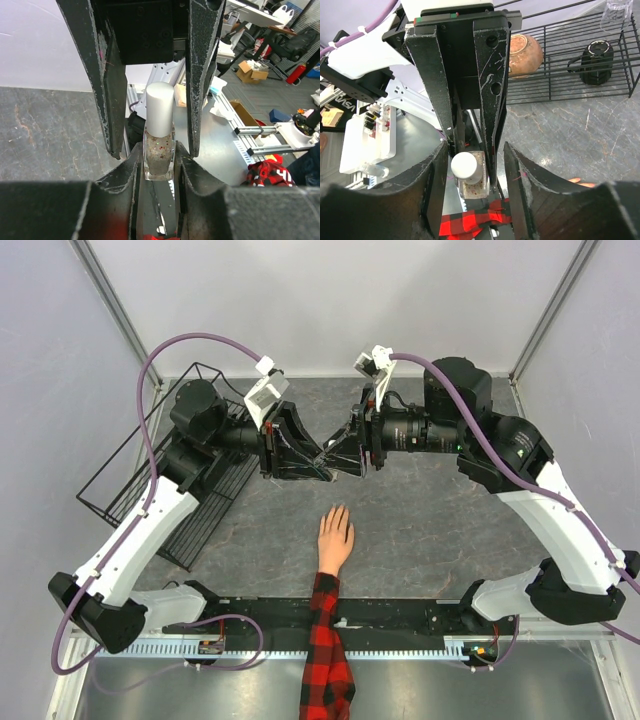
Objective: Paint the nails
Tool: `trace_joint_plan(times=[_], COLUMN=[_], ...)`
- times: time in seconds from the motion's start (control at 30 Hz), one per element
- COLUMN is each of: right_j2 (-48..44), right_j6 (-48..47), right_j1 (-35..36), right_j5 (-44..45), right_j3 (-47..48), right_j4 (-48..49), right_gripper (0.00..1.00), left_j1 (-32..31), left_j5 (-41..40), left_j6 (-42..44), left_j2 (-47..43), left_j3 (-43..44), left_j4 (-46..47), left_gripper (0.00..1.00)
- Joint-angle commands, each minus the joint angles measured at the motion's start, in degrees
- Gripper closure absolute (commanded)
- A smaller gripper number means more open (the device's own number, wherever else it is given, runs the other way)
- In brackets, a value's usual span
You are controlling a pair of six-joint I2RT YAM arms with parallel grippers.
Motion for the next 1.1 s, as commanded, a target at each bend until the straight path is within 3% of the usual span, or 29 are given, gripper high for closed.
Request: trace_joint_plan(times=[0.0, 0.13, 0.27, 0.43, 0.5, 0.53, 0.57, 0.6, 0.63, 0.67, 0.7, 0.73, 0.77, 0.83, 0.9, 1.0, 1.03, 1.07], right_j2=[-0.4, 0.0, 0.6, 1.0, 1.2, 1.5, 1.8, 2.1, 4.1, 5.4, 7.0, 10.4, 12.7, 20.3, 21.6, 16.3, 15.0, 13.8], right_j6=[-1.2, -1.0, -0.6, -0.8, -0.1, 0.6, 1.2, 2.9, 3.9, 5.5, 14.8, 17.2, 16.9, 16.6, 17.0, 17.2, 16.4, 15.9], right_j1=[-0.4, -0.4, -0.5, -0.5, -0.5, -0.5, -0.4, 1.1, 3.2, 6.0, 10.4, 11.6, 12.9, 15.9, 16.0, 15.8, 15.9, 15.7], right_j5=[0.6, 1.4, 0.0, -0.2, 2.5, 4.1, 5.8, 13.7, 20.9, 33.1, 44.4, 56.6, 60.9, 70.0, 70.1, 66.9, 65.0, 64.1], right_j3=[2.5, 3.3, 3.6, 2.5, 2.0, 1.8, 1.1, 1.0, 1.7, 5.1, 7.4, 9.8, 16.4, 31.5, 34.3, 24.0, 18.9, 16.9], right_j4=[1.9, 2.0, 1.8, 1.1, 0.7, 0.1, -0.1, -0.7, -3.8, -6.3, -9.7, -14.7, -16.8, -25.7, -25.9, -18.5, -16.8, -15.2], right_gripper=[0.45, 0.48, 0.58, 0.86, 1.00, 1.00, 1.00, 1.00, 1.00, 1.00, 1.00, 1.00, 1.00, 1.00, 1.00, 1.00, 0.97, 0.86], left_j1=[0.5, 0.5, 0.6, 1.1, 1.2, 1.1, 1.1, 0.8, 0.3, -3.5, -6.5, -9.8, -16.6, -20.0, -20.2, -20.1, -20.2, -20.1], left_j5=[3.2, 2.9, 2.7, -0.7, -8.2, -11.2, -20.2, -25.7, -40.2, -49.4, -57.5, -67.3, -71.2, -74.2, -73.2, -69.4, -68.9, -68.3], left_j6=[-2.8, -2.7, -2.5, -0.1, 6.0, 8.2, 10.6, 13.6, 14.7, 15.9, 20.1, 23.8, 31.3, 32.7, 29.2, 29.0, 29.0, 29.2], left_j2=[0.1, 0.1, 0.1, -0.3, -0.8, -1.1, -1.7, -2.0, -2.5, -2.8, -2.5, -1.9, 0.6, 3.2, 4.4, 2.9, 2.5, 2.0], left_j3=[0.5, 0.6, 0.8, 1.6, 2.5, 2.8, 3.0, 2.9, 2.8, 3.1, 3.4, 4.8, 6.3, 10.7, 11.2, 8.1, 7.7, 7.4], left_j4=[2.8, 2.8, 2.9, 0.2, -6.3, -7.9, -9.8, -10.4, -10.4, -10.5, -10.2, -7.9, -7.3, -6.8, -6.2, -5.6, -6.0, -6.8], left_gripper=[0.98, 0.98, 0.98, 0.98, 0.98, 0.98, 0.98, 0.98, 0.98, 0.98, 0.98, 0.98, 0.98, 0.98, 0.98, 0.98, 0.98, 0.98])
